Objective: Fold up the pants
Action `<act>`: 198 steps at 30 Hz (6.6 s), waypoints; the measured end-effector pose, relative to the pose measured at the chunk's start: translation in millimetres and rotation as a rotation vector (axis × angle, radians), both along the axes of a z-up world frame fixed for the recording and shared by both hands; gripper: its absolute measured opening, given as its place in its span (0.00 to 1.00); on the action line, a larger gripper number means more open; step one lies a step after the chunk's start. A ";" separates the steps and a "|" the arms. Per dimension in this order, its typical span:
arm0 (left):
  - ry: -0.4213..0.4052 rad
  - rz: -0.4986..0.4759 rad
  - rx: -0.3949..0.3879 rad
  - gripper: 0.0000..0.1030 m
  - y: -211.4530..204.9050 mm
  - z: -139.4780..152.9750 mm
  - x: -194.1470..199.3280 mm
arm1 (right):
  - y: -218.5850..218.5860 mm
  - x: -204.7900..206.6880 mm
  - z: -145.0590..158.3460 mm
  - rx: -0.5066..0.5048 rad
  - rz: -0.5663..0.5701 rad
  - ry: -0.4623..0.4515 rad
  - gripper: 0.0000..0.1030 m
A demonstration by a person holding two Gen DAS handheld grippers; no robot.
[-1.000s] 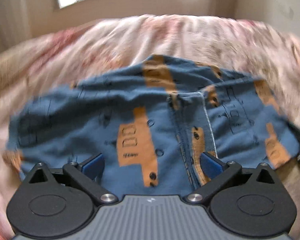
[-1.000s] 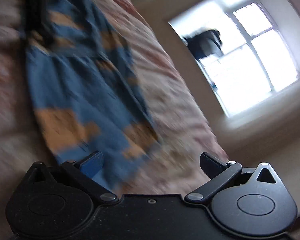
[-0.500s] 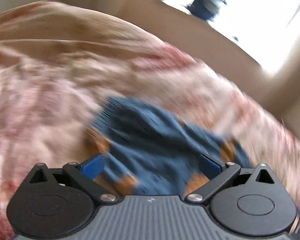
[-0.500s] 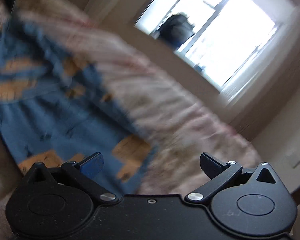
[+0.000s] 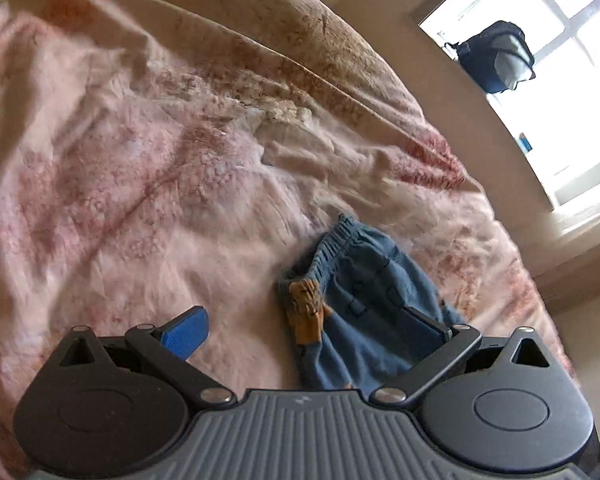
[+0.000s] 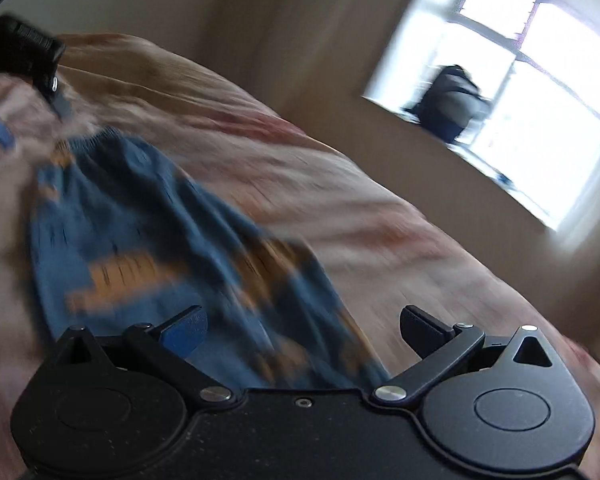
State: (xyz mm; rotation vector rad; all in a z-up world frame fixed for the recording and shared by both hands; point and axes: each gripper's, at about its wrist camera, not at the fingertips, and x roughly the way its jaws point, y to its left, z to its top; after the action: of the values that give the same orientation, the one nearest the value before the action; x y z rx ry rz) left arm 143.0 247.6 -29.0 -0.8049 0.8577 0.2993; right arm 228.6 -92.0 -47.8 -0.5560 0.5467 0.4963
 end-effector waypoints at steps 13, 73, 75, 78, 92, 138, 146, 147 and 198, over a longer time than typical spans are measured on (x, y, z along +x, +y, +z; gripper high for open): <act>-0.031 -0.151 0.000 1.00 -4.0 -19.4 17.2 | 149.6 136.7 -5.9 0.096 0.409 0.524 0.91; -0.251 -0.280 0.449 0.17 -79.5 33.1 14.8 | -19.5 -59.4 31.1 -0.033 -0.155 -0.018 0.99; -0.301 -0.335 0.528 0.17 -107.2 50.2 7.8 | -36.7 -68.1 38.1 0.005 -0.193 -0.009 0.99; -0.378 -0.447 0.634 0.17 -157.1 72.1 -3.5 | -62.5 -79.9 44.9 0.057 -0.251 -0.018 0.99; -0.399 -0.974 0.823 0.17 -391.4 43.5 -13.7 | -216.8 -94.0 54.9 0.354 -0.683 -0.038 0.99; -0.020 -0.750 0.572 1.00 -282.9 2.9 -0.6 | -185.3 -90.3 5.2 0.286 -0.549 0.277 0.99; -0.097 -0.776 0.692 1.00 -301.9 -1.7 82.5 | -181.3 -41.4 3.5 0.422 -0.540 0.181 0.99; -0.095 -0.767 0.679 1.00 -297.9 -9.8 91.0 | -178.5 -35.2 -5.5 0.378 -0.549 0.195 0.99; -0.050 -0.753 0.345 0.17 -258.0 -9.4 73.1 | -214.3 -15.7 -29.2 0.677 -0.515 0.302 0.14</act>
State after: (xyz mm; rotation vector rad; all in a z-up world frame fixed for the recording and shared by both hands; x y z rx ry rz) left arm 216.1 -10.3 -38.4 -0.1347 0.9678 -0.2371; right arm 212.9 -306.3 -76.9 0.3130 0.7343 0.2433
